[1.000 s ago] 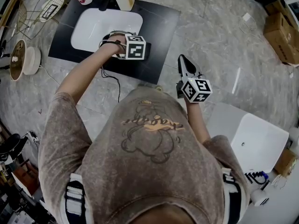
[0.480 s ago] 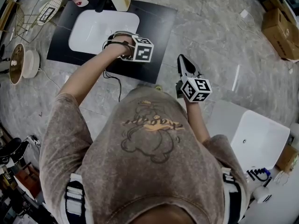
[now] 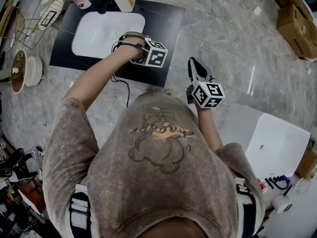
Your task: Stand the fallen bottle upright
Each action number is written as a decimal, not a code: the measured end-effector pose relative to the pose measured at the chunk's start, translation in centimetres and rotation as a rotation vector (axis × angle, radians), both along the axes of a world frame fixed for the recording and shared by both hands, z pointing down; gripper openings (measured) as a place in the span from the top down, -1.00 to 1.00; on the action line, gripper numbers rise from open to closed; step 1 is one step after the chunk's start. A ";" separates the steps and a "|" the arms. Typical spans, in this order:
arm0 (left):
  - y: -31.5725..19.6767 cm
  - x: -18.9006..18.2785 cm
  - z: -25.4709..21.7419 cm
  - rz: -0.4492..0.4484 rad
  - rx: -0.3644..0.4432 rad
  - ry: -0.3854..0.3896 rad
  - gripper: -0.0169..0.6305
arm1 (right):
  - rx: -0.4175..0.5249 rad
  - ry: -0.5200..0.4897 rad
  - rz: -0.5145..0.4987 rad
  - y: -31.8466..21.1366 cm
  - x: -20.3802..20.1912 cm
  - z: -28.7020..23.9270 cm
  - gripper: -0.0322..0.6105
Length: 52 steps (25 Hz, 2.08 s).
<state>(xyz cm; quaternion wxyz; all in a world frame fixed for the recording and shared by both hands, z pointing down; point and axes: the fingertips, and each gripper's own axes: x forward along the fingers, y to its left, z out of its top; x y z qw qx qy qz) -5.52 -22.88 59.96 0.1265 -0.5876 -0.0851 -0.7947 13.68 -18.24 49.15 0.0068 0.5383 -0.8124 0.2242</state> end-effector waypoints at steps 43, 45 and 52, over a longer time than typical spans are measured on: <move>0.5 1.4 0.9 0.174 0.125 -0.474 0.14 | -0.026 -0.042 0.134 5.1 6.9 1.2 0.91; 0.3 1.5 0.7 0.169 0.132 -0.459 0.10 | -0.026 -0.043 0.128 5.0 6.9 1.2 0.91; 0.8 3.2 0.4 0.167 0.133 -0.320 -0.01 | -0.022 -0.043 0.094 4.2 5.9 1.0 0.91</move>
